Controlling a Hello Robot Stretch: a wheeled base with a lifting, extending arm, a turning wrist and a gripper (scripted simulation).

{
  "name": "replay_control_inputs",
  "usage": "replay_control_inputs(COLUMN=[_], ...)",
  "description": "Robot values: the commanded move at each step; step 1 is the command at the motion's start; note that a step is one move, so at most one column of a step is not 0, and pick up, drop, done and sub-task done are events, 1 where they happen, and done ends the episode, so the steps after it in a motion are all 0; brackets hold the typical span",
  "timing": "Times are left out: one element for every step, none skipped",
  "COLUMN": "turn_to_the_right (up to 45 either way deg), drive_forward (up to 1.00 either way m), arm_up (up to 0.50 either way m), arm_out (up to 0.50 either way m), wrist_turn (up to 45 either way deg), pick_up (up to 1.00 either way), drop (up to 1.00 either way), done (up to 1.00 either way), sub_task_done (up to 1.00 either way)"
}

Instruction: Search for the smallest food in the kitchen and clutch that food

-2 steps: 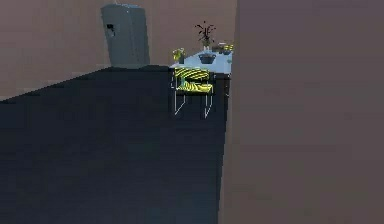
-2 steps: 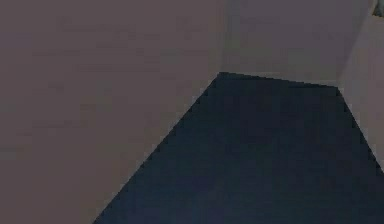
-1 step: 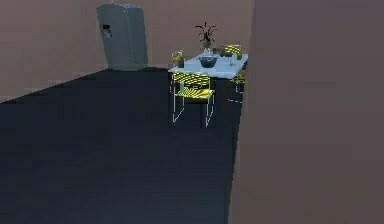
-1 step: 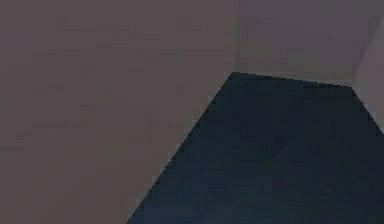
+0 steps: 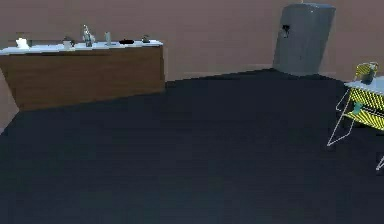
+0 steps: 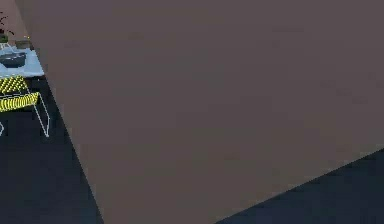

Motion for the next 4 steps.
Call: replay_control_inputs(turn_to_the_right=[-18.0, 0.0, -12.0, 0.0], drive_forward=[0.00, 0.40, 0.00, 1.00], arm_up=[0.00, 0.00, 0.00, 0.00], arm_out=[0.00, 0.00, 0.00, 0.00], wrist_turn=[0.0, 0.0, 0.0, 0.0], pick_up=[0.00, 0.00, 0.00, 0.00], drop=[0.00, 0.00, 0.00, 0.00], done=[0.00, 0.00, 0.00, 0.00], sub_task_done=[0.00, 0.00, 0.00, 0.00])
